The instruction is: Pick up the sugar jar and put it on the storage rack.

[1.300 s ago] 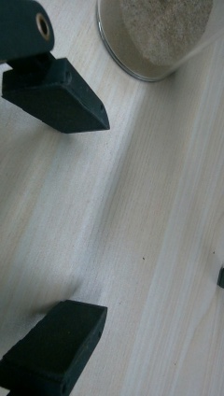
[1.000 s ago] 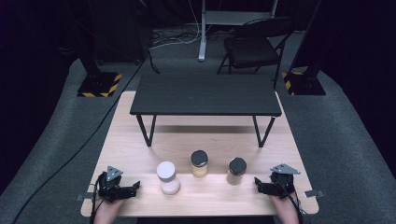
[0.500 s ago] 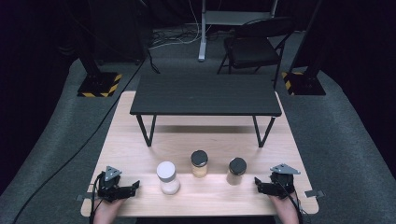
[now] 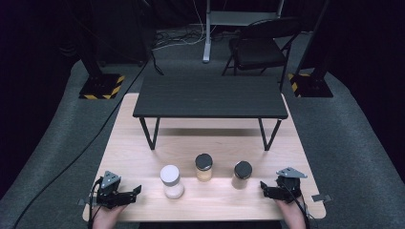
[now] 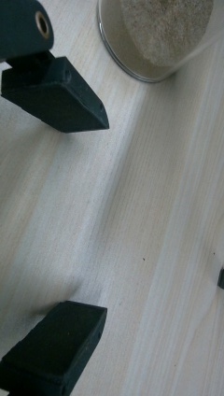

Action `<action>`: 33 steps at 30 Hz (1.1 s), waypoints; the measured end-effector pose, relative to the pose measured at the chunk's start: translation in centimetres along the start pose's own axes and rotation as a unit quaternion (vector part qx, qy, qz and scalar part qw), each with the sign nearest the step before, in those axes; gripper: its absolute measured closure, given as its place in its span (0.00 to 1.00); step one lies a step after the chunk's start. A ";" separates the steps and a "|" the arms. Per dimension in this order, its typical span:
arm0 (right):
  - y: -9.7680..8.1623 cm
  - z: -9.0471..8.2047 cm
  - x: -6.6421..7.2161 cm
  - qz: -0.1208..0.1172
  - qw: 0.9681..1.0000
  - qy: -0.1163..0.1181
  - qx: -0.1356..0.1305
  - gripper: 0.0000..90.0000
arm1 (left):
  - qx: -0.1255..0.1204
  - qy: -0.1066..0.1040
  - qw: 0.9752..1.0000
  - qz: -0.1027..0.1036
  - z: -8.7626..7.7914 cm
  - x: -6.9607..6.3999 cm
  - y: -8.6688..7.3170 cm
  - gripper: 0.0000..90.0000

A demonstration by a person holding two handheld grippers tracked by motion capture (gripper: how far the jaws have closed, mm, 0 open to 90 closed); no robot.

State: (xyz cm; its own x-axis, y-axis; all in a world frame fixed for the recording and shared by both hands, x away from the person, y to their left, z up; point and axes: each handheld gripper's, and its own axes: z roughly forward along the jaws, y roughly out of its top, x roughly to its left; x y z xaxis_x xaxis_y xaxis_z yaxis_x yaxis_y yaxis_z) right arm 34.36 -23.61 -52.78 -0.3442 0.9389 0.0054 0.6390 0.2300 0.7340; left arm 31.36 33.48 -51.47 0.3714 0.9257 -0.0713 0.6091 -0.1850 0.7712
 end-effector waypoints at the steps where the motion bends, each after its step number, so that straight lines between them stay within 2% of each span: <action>1: 0.0 0.0 0.0 0.000 1.000 0.000 0.000 0.09 | -0.002 0.000 1.000 0.001 -0.1 0.0 0.1 0.08; 9: 0.0 0.0 0.0 0.000 1.000 0.000 0.000 0.09 | -0.016 0.000 1.000 0.014 -1.1 -0.7 0.6 0.09; 21: 0.0 0.0 0.0 0.000 1.000 0.000 0.000 0.09 | -0.033 -0.031 0.998 0.037 -2.4 -2.5 1.6 0.09; 33: 0.0 0.0 0.0 0.000 1.000 0.000 0.000 0.09 | -0.045 -0.052 0.996 0.051 -3.4 -3.6 2.2 0.09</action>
State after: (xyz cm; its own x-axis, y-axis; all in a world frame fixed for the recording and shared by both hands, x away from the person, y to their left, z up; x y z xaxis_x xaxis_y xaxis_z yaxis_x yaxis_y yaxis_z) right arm 34.36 -23.60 -52.79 -0.3451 0.9385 0.0057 0.6393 0.2307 0.7335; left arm 28.99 30.86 -47.43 0.5014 0.8637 -0.0519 0.5006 -0.2407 0.8316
